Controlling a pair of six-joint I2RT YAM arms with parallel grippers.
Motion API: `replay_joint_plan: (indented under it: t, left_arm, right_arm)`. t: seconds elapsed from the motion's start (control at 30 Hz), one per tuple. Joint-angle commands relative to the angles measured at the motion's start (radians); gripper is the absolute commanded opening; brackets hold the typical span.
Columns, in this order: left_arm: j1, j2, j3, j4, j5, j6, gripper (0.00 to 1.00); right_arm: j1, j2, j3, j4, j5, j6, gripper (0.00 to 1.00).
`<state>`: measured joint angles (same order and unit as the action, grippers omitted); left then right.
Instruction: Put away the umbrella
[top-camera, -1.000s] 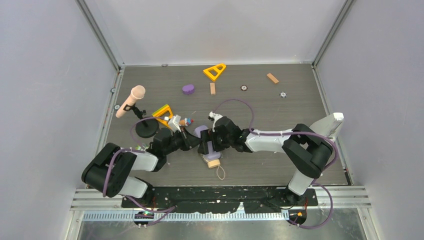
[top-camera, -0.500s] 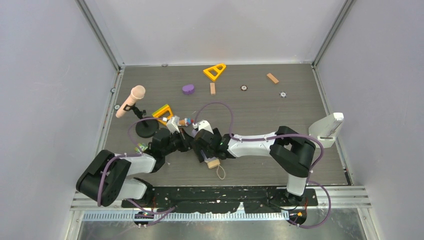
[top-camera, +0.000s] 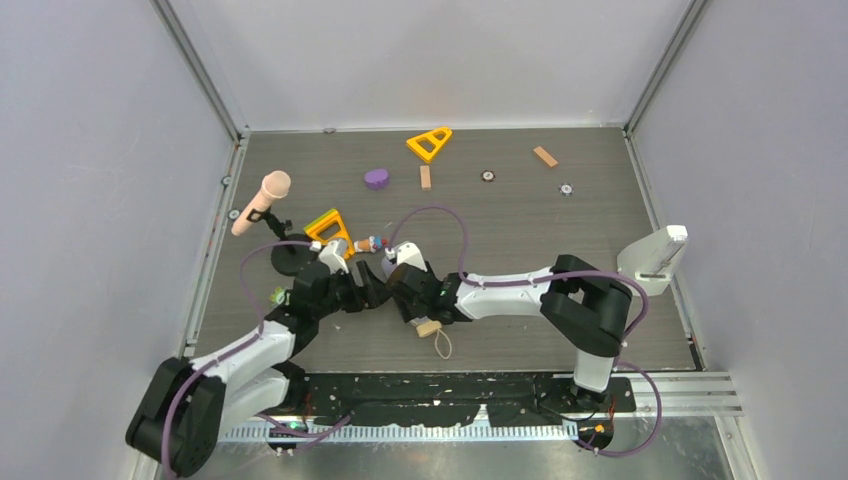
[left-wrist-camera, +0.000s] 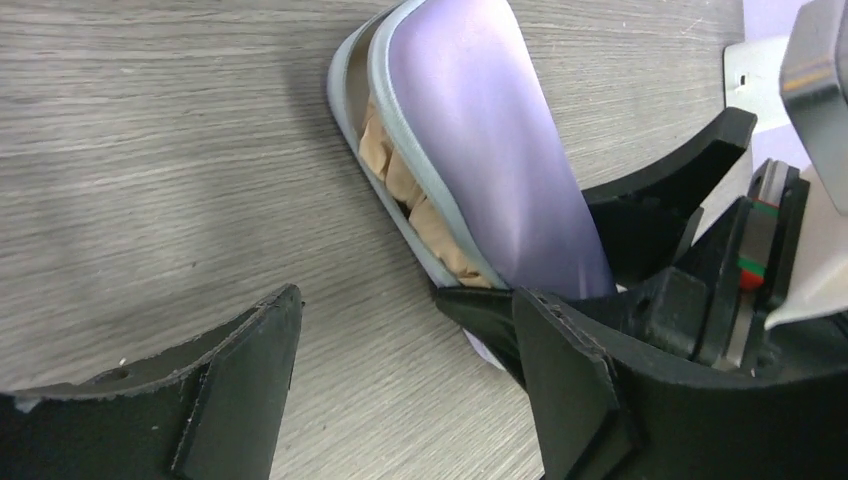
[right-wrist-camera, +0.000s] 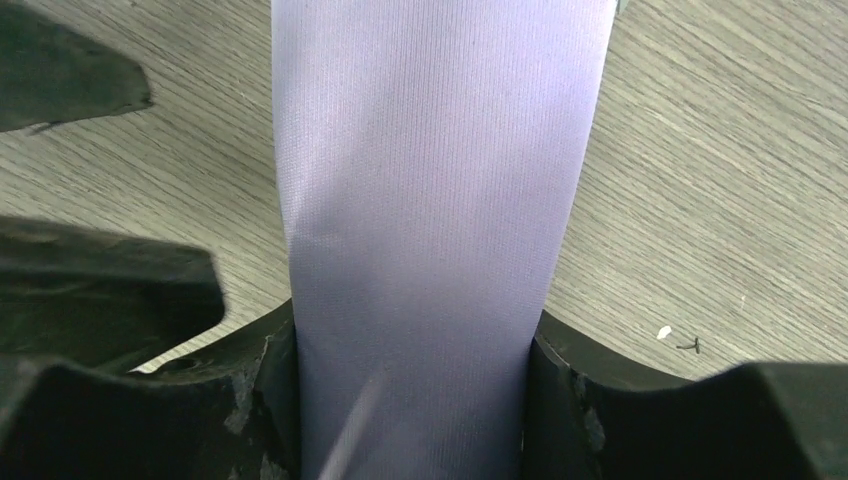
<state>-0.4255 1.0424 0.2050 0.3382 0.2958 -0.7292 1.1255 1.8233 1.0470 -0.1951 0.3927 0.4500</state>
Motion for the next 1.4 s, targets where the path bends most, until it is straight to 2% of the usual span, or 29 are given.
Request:
replay_joint_plan:
  t: [0.0, 0.3, 0.37, 0.57, 0.7, 0.87, 1.07, 1.17, 1.23, 1.37]
  left_arm:
    - [0.024, -0.148, -0.003, -0.232, -0.052, 0.087, 0.81]
    - [0.066, -0.505, 0.041, -0.555, -0.146, 0.148, 0.94]
    - [0.067, -0.571, 0.066, -0.589, -0.131, 0.161, 0.96]
    - [0.068, -0.739, 0.181, -0.577, -0.012, 0.243, 0.99]
    - [0.068, -0.835, 0.253, -0.478, 0.125, 0.302, 1.0]
    - [0.068, -0.876, 0.321, -0.228, 0.272, 0.264, 1.0]
    - [0.068, -0.666, 0.453, 0.143, 0.507, 0.083, 1.0]
    - [0.062, -0.569, 0.505, 0.353, 0.579, -0.033, 0.99]
    - [0.041, -0.513, 0.555, 0.414, 0.606, -0.066, 1.0]
    - [-0.057, -0.443, 0.64, 0.431, 0.628, -0.041, 1.0]
  right_arm:
    - [-0.044, 0.024, -0.098, -0.126, 0.017, -0.002, 0.23]
    - [-0.137, -0.245, -0.117, -0.085, -0.115, -0.036, 0.08]
    - [-0.144, -0.295, -0.11, -0.069, -0.166, -0.062, 0.06]
    - [-0.146, -0.514, -0.085, 0.034, -0.49, -0.09, 0.06]
    - [-0.146, -0.684, -0.047, 0.145, -0.679, -0.044, 0.06]
    - [-0.146, -0.757, 0.023, 0.3, -0.851, 0.019, 0.06]
    - [-0.139, -0.759, 0.079, 0.582, -1.143, 0.146, 0.06]
    - [-0.113, -0.75, 0.13, 0.574, -1.207, 0.113, 0.06]
    - [-0.105, -0.745, 0.143, 0.577, -1.248, 0.105, 0.06]
    - [-0.096, -0.73, 0.162, 0.584, -1.32, 0.109, 0.06]
